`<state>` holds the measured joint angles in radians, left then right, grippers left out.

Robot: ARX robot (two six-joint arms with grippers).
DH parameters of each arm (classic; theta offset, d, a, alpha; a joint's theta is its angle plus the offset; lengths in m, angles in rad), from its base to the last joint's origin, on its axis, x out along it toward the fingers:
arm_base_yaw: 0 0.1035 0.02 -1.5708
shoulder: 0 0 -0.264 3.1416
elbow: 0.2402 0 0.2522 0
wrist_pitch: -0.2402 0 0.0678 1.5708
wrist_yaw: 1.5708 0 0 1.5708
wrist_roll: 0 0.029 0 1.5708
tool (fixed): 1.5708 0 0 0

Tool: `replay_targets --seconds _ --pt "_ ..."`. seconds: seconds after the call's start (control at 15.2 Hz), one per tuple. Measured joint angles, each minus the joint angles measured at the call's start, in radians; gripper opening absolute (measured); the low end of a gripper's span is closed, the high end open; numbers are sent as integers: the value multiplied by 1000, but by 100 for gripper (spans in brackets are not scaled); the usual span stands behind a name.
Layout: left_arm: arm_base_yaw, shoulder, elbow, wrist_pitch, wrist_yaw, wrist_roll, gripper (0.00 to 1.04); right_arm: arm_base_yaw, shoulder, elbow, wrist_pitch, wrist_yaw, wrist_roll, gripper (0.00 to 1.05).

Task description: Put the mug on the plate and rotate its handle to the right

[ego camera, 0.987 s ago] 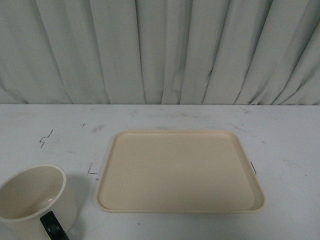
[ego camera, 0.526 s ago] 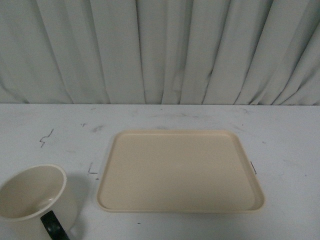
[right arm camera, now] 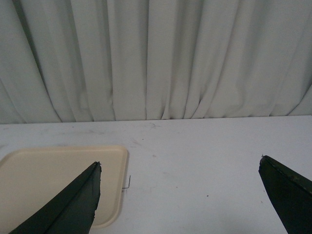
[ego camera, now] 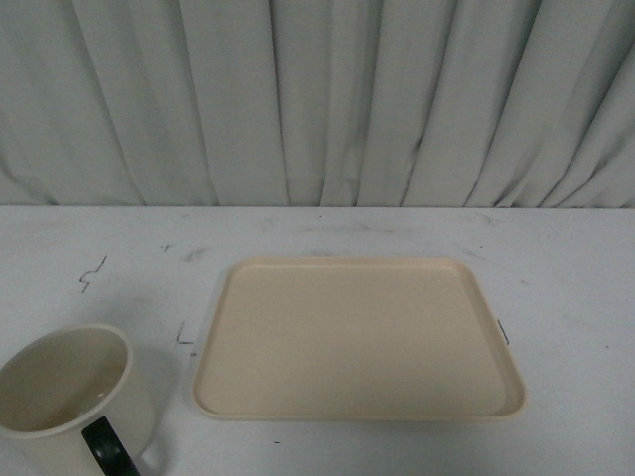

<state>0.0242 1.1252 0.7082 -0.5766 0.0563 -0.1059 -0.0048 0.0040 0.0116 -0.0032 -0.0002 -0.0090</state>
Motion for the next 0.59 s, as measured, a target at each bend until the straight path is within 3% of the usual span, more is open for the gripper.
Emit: replay_targets --seconds 0.59 --pt "23 457 92 175 8 40 98 0 0 0 0 0 0 98"
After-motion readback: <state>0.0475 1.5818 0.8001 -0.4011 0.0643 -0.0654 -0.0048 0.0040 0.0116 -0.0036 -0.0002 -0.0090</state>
